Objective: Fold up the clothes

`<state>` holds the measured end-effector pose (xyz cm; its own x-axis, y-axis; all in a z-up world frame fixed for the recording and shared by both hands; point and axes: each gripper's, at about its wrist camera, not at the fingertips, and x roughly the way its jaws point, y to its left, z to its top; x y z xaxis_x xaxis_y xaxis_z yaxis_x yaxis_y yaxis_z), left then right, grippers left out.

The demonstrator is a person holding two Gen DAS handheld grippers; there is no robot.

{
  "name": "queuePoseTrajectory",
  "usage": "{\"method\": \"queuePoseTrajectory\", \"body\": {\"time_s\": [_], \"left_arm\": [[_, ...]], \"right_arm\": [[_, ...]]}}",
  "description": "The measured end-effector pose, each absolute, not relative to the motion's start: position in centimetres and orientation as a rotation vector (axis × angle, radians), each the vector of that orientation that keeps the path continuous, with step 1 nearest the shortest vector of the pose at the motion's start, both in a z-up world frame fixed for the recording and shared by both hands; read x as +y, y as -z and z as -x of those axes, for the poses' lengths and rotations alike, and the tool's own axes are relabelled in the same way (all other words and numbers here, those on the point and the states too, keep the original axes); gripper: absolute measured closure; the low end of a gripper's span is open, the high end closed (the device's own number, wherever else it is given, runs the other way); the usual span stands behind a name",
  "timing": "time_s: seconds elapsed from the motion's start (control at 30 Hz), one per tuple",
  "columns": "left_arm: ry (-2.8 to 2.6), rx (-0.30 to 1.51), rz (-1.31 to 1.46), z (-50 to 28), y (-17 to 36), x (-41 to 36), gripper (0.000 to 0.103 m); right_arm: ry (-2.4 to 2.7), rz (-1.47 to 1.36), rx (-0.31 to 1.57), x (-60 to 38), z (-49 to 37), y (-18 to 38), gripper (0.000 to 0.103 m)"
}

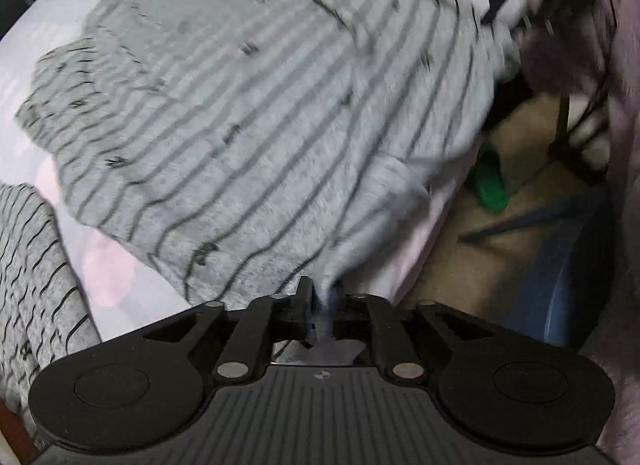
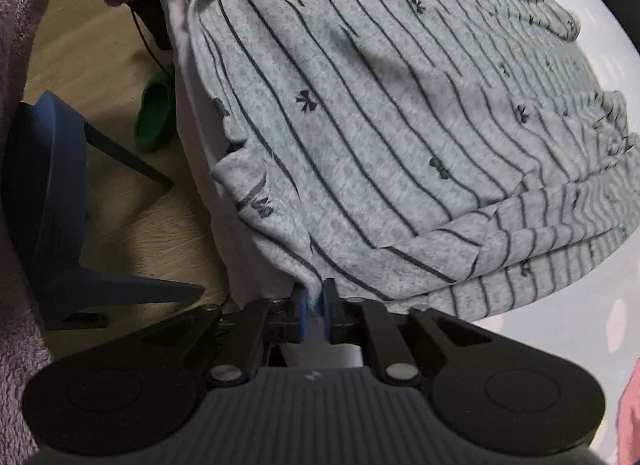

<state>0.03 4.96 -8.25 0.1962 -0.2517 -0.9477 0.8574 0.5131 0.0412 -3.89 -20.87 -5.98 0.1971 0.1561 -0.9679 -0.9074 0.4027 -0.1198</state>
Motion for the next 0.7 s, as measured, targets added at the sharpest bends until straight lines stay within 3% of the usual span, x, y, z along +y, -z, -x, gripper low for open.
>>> {"method": "queuePoseTrajectory", "body": {"time_s": [0.03,0.1,0.3,0.7], "left_arm": [[0.855,1.092,-0.631,-0.2,7.4,5.6,0.072],[0.835,1.056,-0.551,-0.6,5.6,6.8,0.056],[0.655,0.967,-0.346,-5.3,1.5,10.1,0.056],[0.295,0.926,-0.180,-17.9,1.0,11.9,0.050]], "right_arm": [[-0.886,0.842,1.113,-21.1,3.8,5.6,0.067],[-0.872,0.813,1.084,-21.6,3.5,4.3,0.061],[-0.690,0.637,1.000,-24.4,-0.4,-0.1,0.057],[-0.165,0.134,0.985,-33.2,-14.7,-3.7,0.051]]}}
